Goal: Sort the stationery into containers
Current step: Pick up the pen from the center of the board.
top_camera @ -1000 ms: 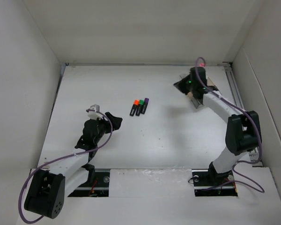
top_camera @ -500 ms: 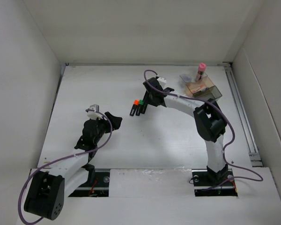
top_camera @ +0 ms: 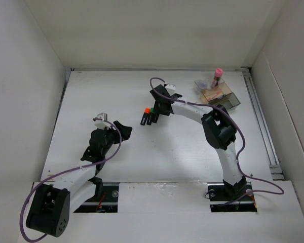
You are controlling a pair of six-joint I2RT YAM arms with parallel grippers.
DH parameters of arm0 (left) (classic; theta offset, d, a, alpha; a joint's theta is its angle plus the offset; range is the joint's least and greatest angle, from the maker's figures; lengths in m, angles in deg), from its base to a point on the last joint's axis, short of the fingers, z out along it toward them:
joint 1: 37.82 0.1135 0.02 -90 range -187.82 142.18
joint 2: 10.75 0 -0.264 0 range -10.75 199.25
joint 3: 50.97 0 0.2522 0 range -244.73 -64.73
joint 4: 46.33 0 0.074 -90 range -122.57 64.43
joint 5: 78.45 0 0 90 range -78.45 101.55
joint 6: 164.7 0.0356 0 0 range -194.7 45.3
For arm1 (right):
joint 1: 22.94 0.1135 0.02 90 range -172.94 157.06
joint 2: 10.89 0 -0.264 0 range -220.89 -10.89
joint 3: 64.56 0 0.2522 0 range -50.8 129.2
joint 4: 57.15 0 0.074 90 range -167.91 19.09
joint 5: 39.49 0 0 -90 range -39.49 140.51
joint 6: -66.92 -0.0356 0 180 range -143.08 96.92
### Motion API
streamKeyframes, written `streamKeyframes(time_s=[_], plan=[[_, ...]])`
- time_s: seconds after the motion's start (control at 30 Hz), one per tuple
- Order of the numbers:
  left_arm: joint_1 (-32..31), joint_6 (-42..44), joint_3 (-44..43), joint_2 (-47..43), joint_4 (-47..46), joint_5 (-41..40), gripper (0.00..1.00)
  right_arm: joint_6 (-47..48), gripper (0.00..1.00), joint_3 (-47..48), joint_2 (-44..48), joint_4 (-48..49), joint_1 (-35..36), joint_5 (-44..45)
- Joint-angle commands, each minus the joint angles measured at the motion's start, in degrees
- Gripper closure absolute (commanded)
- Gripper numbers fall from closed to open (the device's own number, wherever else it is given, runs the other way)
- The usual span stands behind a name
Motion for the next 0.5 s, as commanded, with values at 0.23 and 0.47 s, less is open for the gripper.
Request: streamKeyframes(time_s=[0.23,0.47], plan=[[-0.19,-0.19,-1.09,0.88,-2.67,0.42,0.28,2.43,0.52,2.19,-1.20,-1.65,1.29,-0.03],[-0.19,-0.19,-1.09,0.88,-2.67,0.42,0.28,1.82,0.58,1.58,-2.52,-2.44,0.68,-0.03]])
